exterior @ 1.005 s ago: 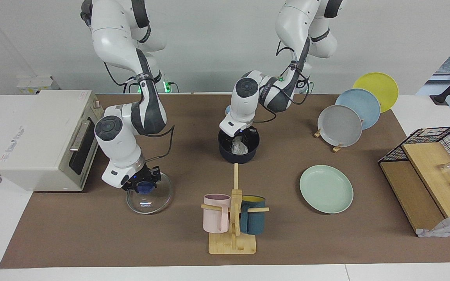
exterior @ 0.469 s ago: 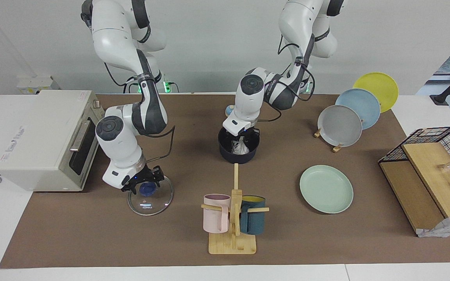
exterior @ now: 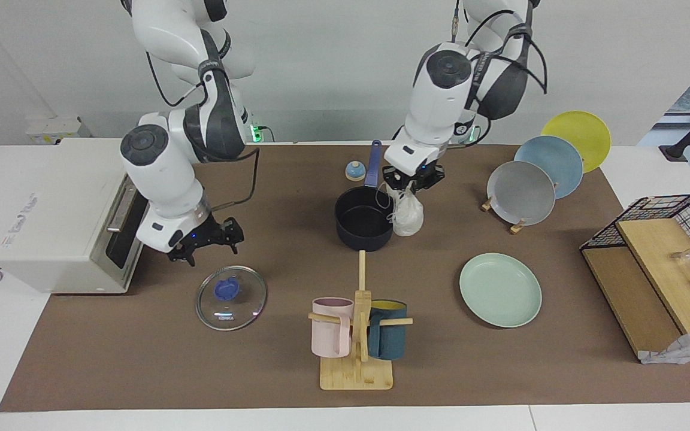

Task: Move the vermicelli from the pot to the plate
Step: 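Carry the vermicelli to the green plate and open the left gripper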

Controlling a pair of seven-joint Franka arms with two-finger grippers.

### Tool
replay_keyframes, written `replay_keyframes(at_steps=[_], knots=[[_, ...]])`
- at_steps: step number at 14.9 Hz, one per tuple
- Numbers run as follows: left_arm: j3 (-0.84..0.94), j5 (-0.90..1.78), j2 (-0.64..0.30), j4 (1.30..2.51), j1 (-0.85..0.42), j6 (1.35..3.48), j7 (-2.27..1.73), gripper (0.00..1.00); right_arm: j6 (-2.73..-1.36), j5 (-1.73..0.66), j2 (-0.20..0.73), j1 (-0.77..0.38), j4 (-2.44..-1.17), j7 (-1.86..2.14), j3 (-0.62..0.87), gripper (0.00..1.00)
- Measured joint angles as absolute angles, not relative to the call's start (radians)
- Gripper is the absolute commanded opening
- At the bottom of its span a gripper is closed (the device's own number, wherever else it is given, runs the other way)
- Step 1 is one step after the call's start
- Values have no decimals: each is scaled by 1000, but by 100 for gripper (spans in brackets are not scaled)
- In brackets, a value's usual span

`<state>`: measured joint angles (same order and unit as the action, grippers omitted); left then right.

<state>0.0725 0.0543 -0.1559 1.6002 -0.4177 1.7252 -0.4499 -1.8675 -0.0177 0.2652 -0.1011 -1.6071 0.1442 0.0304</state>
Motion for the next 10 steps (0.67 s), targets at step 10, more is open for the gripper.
replay_keyframes(at_steps=[10], knots=[[67, 70, -345, 1570, -69, 1939, -66, 0, -1523, -18, 5, -100, -1615, 30, 26, 100]])
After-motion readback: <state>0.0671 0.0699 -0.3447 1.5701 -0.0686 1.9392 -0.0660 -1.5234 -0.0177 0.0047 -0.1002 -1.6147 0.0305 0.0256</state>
